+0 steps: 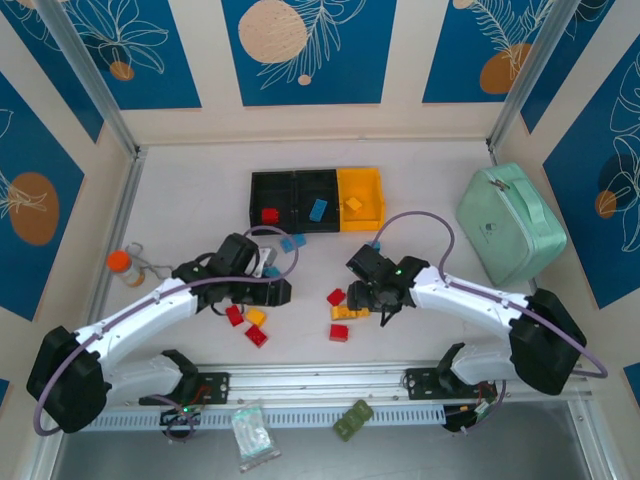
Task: Sort the legos into containers by color
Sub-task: Pick up the lego from the bottom-center of the table.
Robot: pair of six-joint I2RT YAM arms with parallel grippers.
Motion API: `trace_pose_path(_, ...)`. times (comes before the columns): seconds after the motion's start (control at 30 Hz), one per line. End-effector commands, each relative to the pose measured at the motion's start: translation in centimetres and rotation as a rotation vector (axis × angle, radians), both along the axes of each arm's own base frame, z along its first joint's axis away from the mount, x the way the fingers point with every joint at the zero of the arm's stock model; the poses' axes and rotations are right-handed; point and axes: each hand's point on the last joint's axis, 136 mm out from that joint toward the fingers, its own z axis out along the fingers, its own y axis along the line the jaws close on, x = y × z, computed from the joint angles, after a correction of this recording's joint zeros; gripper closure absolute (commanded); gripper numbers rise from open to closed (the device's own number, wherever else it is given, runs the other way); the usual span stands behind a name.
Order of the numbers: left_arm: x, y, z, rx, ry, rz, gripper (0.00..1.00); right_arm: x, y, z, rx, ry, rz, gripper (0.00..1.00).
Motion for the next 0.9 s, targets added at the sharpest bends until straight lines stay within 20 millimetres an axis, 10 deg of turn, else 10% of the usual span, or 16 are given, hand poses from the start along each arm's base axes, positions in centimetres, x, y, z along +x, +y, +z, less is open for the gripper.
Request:
trace_pose_path(0.0, 0.1, -0.8, 0.5, -0.043, -0.010, 0.015, 0.37, 1.4, 0.5, 0.1, 0.015, -0.016, -0.027, 0.37)
trace_pose_path(0.53, 0.2, -1.4, 0.0, -0.022, -0.004, 0.001, 0.37, 1.4, 1.2, -2.2, 0.025, 0.048, -0.011, 0.60)
trace_pose_path(0.87, 0.6, -1.9, 0.6, -0.046, -0.024, 0.016, 0.37, 2.7, 1.2, 1.3, 0.031, -0.033, 0.017, 0.74)
